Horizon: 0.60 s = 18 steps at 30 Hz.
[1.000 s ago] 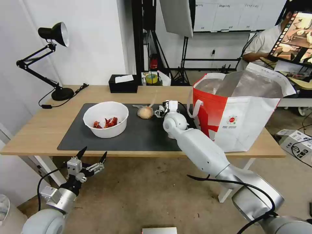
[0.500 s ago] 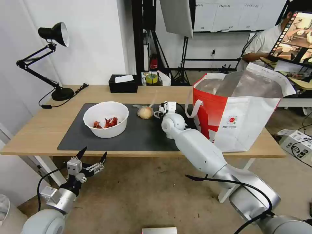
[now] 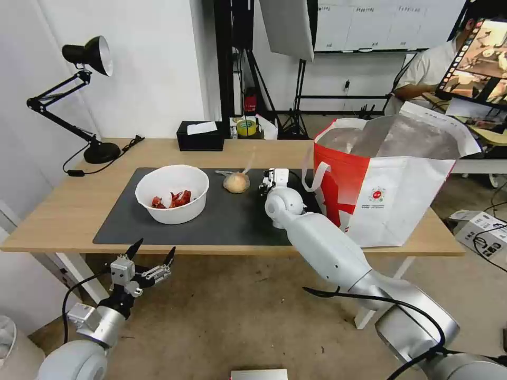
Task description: Pick up the trash from the table and place it into the takeout bag.
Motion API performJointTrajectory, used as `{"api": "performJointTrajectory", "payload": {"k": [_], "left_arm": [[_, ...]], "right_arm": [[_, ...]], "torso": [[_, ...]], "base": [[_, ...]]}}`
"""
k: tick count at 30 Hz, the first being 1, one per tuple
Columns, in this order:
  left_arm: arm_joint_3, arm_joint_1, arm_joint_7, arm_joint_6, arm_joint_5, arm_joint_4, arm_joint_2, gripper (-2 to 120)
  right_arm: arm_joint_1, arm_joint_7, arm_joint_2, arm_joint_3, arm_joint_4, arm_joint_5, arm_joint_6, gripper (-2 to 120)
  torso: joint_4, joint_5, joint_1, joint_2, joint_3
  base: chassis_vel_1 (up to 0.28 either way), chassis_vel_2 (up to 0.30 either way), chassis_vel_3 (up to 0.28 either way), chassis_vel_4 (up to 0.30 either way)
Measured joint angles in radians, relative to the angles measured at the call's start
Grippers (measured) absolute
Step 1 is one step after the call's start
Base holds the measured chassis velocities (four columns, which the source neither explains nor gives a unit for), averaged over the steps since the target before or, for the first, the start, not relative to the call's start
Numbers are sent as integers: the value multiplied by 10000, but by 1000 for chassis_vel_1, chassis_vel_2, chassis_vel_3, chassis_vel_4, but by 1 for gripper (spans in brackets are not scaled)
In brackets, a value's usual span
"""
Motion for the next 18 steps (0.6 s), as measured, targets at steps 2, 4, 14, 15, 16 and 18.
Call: {"api": "performJointTrajectory", "payload": {"k": [2,4,14,15,16,18], "left_arm": [[19,6,-6,-2,9,-16,-3,100],[28,7,-14,-3,14,-21,-4,100],[83,14,-32,-3,35,-32,-24,100],[89,14,-32,-3,41,-33,-25,100],[91,15,-34,-4,42,-35,-26,100],[92,15,-39,-4,42,-43,-26,100]], "right_arm": [[-49,7,-14,11,38,6,-5,7],[-72,10,-16,17,60,11,-11,2],[-85,7,-72,22,149,96,-27,0],[-89,6,-100,28,214,125,-24,0],[-111,4,-124,52,285,138,-15,0],[-143,6,-157,92,395,139,14,0]], "torso": [[-1,0,0,0,0],[-1,0,0,0,0],[0,0,0,0,0],[1,0,0,0,0],[1,0,0,0,1],[1,1,1,-1,1]], "base": [[0,0,0,0],[0,0,0,0],[0,0,0,0],[0,0,0,0],[0,0,0,0],[0,0,0,0]]}}
